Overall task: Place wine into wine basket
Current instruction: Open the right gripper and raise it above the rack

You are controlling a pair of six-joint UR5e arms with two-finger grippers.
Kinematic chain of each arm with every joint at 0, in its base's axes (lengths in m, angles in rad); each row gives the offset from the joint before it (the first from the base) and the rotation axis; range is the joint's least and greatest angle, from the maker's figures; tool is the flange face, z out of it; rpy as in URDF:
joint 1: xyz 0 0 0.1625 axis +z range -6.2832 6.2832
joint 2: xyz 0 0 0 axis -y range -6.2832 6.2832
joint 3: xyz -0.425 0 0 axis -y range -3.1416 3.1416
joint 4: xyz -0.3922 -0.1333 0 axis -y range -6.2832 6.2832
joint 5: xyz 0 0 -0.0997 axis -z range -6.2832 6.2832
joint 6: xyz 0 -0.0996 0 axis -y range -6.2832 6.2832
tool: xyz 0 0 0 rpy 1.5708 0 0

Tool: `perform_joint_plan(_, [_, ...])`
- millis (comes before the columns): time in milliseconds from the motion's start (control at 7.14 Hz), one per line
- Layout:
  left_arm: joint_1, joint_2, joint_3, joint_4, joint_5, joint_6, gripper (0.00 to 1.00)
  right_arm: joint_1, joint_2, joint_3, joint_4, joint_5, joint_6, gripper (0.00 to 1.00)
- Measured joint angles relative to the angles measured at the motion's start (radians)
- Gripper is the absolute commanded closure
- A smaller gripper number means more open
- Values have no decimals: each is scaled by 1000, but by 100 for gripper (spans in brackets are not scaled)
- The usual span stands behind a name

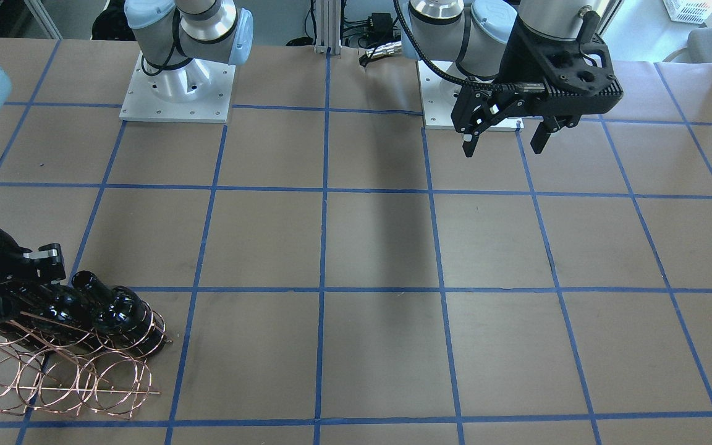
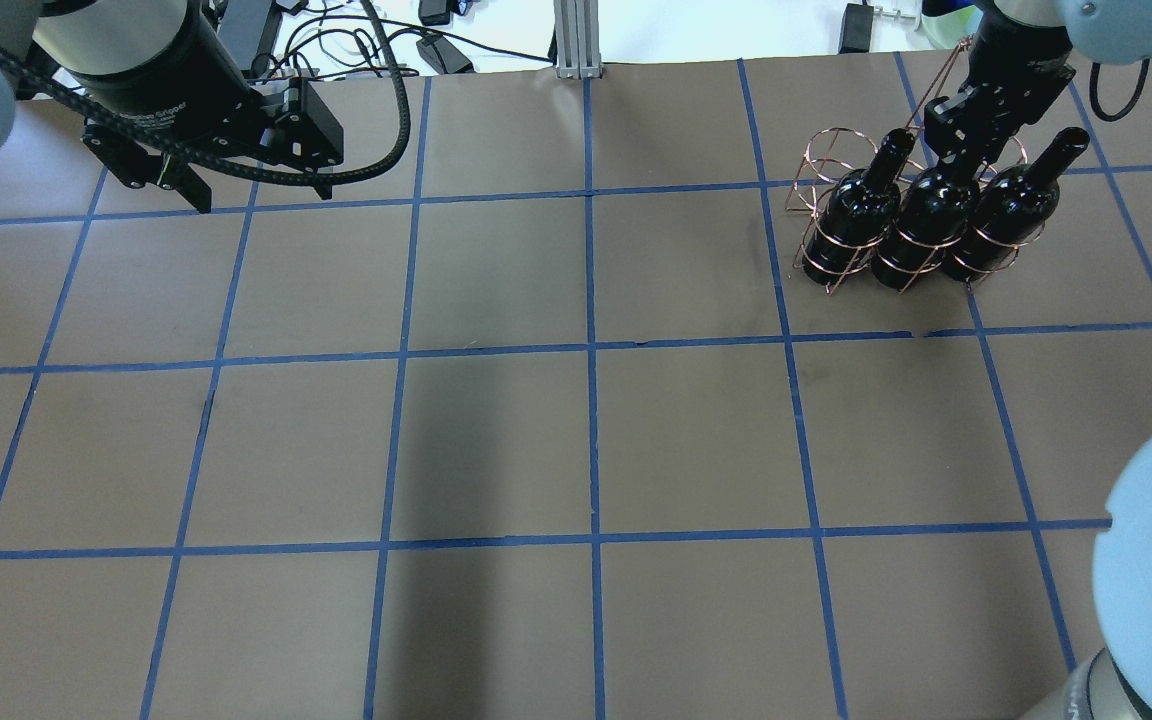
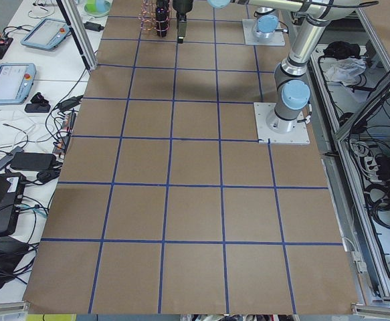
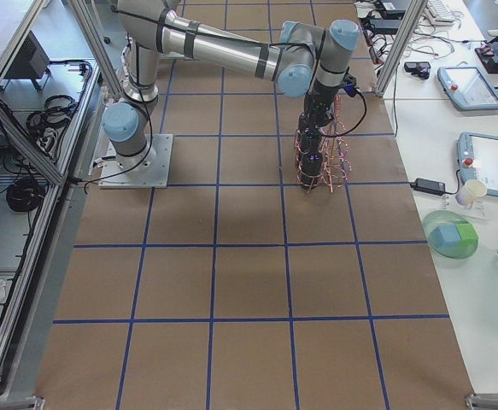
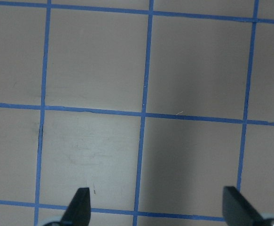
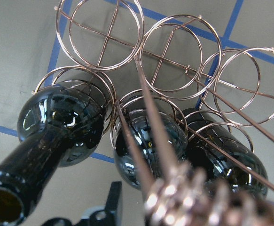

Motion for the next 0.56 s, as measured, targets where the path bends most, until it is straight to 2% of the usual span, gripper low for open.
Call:
perform_joint_plan(280, [0, 0, -1, 0, 0, 0, 0, 0, -34, 1, 6, 4, 6, 1])
perform_joint_plan(560, [0, 1, -4, 0, 1, 0, 0, 0, -130, 2, 65, 11, 56, 1])
